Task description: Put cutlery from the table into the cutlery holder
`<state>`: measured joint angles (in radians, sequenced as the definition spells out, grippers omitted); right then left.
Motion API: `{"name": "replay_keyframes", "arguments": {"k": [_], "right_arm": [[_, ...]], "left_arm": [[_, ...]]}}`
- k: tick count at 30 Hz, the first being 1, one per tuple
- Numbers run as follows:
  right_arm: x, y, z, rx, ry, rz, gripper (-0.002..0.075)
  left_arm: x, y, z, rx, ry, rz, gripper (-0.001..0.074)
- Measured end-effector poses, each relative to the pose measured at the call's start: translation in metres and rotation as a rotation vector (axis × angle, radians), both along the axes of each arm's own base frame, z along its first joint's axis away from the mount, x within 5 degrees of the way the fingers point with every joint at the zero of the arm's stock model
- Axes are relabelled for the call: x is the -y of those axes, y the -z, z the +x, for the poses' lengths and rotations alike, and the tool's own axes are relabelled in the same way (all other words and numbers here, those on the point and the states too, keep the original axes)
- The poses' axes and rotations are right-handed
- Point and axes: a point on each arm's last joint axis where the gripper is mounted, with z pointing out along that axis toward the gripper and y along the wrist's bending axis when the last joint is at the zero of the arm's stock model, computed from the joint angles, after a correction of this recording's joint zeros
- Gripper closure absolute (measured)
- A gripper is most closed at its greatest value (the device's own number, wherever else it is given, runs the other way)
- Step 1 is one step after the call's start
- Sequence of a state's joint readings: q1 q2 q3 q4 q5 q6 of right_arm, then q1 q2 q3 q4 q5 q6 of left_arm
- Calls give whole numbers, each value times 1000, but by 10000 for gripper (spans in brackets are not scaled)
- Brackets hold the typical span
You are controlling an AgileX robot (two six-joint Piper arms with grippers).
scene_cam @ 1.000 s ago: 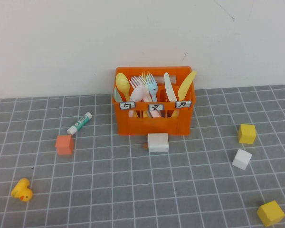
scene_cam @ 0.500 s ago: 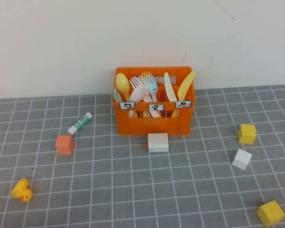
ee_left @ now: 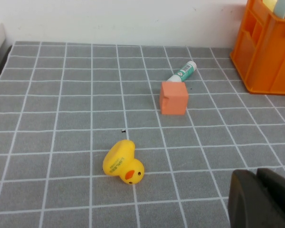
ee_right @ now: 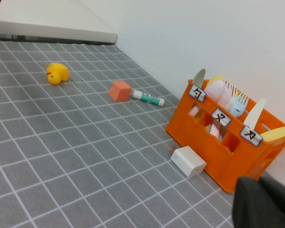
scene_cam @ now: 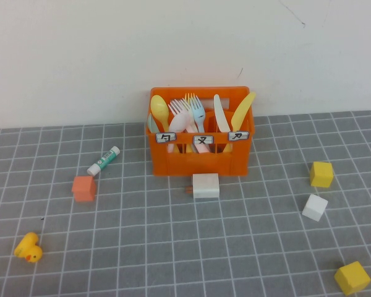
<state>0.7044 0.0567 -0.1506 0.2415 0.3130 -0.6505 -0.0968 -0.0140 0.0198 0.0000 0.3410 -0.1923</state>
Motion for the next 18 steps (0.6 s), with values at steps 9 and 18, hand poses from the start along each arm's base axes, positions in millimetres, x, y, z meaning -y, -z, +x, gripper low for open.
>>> {"name": "replay_keyframes", "arguments": {"k": [9,18], "right_arm": [[0,0,0,0,0,0,727],[8,-2,2,20,158,31,727]], "left_arm": [[0,0,0,0,0,0,735],[0,0,0,0,0,0,735]]}}
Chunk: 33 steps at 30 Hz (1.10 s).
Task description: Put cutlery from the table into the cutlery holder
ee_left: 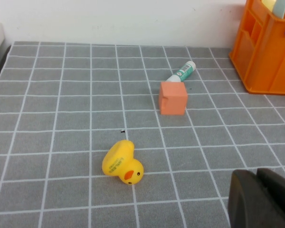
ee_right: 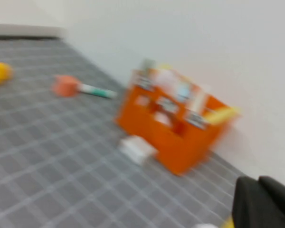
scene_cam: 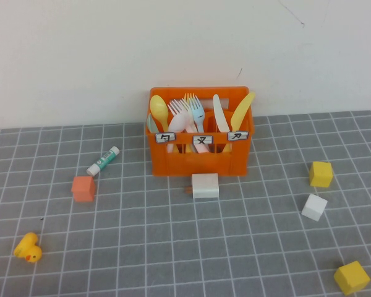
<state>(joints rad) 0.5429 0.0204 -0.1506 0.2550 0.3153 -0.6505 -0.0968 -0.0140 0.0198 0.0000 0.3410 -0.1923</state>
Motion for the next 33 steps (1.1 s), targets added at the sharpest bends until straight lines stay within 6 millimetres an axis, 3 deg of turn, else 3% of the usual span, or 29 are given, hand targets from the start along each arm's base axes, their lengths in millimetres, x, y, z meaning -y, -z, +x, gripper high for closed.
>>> {"name": "replay_keyframes", "arguments": {"k": [10,16,20,33], "right_arm": [[17,1,7,15,408,24,727],[24,32,15,-68,555,12,727],[26,59,15,-177,601,-17,727],[27,61,15,-182,614,-50,727]], "left_arm": [[0,0,0,0,0,0,735],[0,0,0,0,0,0,735],[0,0,0,0,0,0,735],[0,0,0,0,0,0,735]]}}
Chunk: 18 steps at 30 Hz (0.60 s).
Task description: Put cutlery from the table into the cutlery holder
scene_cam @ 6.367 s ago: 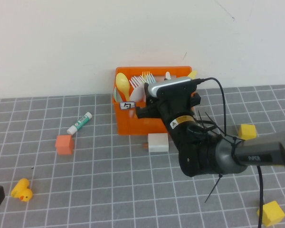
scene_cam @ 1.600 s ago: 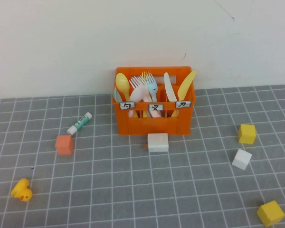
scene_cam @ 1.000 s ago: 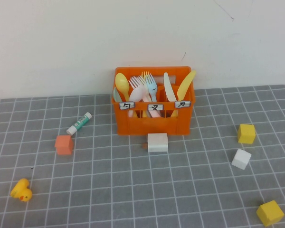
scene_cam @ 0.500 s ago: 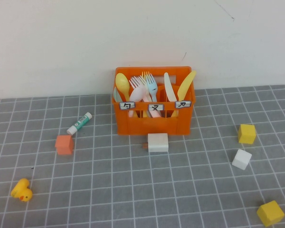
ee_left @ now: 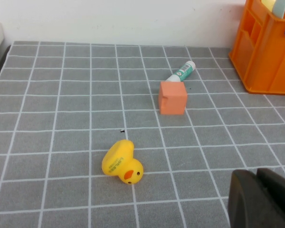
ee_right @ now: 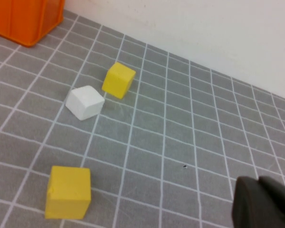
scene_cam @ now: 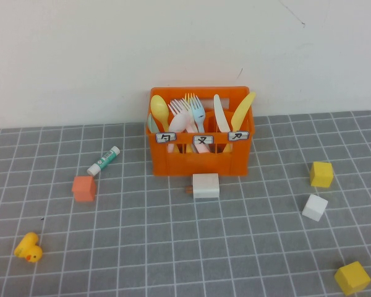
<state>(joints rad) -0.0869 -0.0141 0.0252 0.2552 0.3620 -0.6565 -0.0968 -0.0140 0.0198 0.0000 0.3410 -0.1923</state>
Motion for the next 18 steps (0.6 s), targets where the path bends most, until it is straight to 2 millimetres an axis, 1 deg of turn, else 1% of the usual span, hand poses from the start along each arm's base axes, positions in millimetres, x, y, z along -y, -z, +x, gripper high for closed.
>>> {"name": "replay_keyframes", "arguments": {"k": [8,13,18], "right_arm": [[0,0,0,-1,6,6,727],[6,0,0,-11,106,117,727],[11,0,-1,-5,173,164,727]], "left_arm": [[0,0,0,0,0,0,736],[0,0,0,0,0,0,735],[0,0,0,0,0,0,735]]}}
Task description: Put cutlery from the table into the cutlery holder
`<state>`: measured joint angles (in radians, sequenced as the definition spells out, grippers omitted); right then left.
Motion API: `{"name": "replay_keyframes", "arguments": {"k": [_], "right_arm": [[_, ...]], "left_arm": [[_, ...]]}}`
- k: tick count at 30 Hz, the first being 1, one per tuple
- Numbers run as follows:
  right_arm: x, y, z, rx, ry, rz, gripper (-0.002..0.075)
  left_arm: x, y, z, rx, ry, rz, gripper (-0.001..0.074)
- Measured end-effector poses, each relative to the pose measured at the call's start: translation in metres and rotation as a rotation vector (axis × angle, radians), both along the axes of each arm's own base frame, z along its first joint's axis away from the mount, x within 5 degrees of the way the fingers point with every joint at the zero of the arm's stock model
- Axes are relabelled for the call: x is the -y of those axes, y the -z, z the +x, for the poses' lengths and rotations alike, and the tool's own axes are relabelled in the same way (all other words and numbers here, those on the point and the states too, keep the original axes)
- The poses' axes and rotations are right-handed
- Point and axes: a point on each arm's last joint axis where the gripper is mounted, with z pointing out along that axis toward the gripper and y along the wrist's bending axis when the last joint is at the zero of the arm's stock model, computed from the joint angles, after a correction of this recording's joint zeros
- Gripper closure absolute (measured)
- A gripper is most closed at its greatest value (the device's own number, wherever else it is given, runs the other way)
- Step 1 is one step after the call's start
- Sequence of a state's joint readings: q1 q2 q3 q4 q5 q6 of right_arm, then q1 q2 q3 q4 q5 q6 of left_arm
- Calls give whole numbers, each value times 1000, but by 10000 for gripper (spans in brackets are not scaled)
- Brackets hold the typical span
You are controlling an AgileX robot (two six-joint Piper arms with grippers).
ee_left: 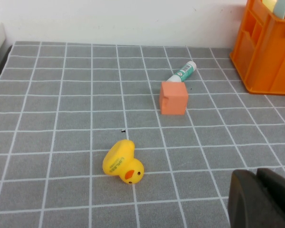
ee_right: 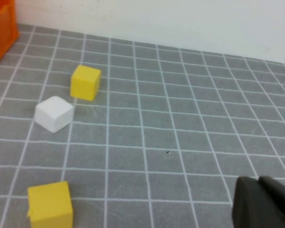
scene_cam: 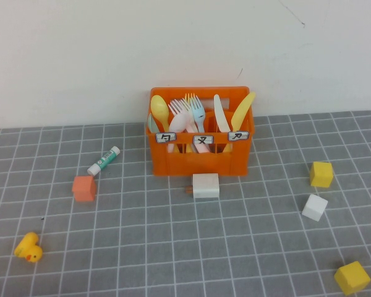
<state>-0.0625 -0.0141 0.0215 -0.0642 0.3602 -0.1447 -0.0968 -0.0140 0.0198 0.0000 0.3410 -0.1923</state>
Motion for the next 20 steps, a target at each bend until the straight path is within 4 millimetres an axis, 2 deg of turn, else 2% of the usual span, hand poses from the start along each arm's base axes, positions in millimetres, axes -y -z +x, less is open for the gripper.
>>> {"name": "replay_keyframes", "arguments": {"k": [20], "right_arm": [[2,0,0,3,42,44,727]], "left_arm": [[0,0,0,0,0,0,735]]}}
